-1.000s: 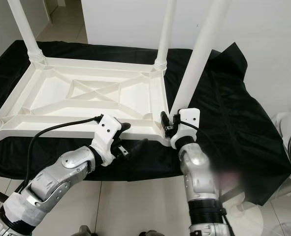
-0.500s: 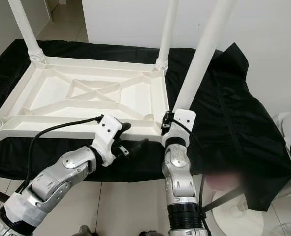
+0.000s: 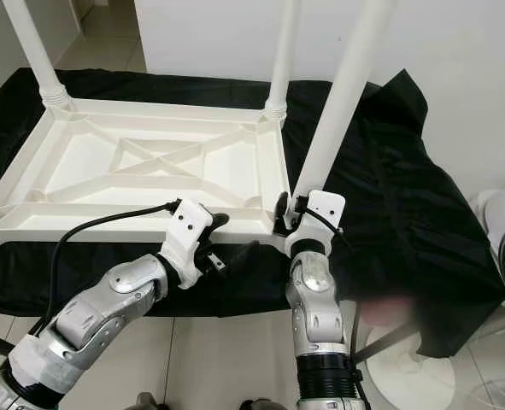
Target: Building children table
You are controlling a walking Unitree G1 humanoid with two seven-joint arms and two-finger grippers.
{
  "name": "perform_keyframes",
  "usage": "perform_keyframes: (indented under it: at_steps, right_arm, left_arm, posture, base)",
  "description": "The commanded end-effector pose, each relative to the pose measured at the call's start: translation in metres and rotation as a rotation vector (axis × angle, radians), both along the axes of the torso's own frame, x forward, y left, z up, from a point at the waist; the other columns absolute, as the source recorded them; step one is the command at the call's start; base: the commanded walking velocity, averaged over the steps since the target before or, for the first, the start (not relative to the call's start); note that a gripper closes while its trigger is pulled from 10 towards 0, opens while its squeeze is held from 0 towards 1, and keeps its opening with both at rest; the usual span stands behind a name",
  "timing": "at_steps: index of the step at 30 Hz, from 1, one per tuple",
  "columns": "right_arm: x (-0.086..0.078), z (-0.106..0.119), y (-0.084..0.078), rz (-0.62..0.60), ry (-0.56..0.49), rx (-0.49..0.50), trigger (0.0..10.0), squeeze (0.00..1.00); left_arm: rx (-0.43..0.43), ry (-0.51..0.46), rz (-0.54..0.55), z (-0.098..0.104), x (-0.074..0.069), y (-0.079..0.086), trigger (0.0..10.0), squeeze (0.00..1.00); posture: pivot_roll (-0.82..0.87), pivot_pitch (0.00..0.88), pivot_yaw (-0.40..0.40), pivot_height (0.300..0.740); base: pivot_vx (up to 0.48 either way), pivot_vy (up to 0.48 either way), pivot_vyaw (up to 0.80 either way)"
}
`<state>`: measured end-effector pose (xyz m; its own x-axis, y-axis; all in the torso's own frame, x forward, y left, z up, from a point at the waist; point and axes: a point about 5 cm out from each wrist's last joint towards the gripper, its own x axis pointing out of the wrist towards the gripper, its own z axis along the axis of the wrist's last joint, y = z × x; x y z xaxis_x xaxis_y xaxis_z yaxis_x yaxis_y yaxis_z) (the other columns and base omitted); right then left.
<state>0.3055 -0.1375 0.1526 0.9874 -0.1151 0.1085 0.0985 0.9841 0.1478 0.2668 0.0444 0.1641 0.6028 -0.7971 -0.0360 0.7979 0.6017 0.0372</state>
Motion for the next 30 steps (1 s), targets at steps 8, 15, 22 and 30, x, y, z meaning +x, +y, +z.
perform_keyframes:
  at_steps: [8,15,22,30]
  right_arm:
    - [-0.002,-0.001,-0.019,0.204,-0.048,-0.062,10.0,0.00]
    - [0.005,0.002,-0.036,0.322,-0.067,-0.146,10.0,0.00]
    - [0.012,-0.005,-0.037,0.402,-0.043,-0.190,10.0,0.00]
    - [0.013,-0.014,-0.033,0.545,-0.043,-0.240,10.0,0.00]
  left_arm:
    - [0.017,0.015,-0.153,-0.004,-0.008,-0.004,10.0,0.00]
    - [0.020,0.013,-0.155,-0.004,-0.006,-0.004,10.0,0.00]
    - [0.047,0.004,-0.141,-0.010,-0.004,-0.002,10.0,0.00]
    - [0.065,-0.060,-0.099,-0.014,-0.001,0.002,10.0,0.00]
  posture:
    - [-0.03,0.085,-0.050,0.740]
    - [-0.03,0.082,-0.048,0.740]
    - [-0.01,0.080,-0.046,0.740]
    - [-0.01,0.080,-0.037,0.740]
  base:
    - [0.000,0.000,0.00]
    - [0.000,0.000,0.00]
    - [0.000,0.000,0.00]
    - [0.000,0.000,0.00]
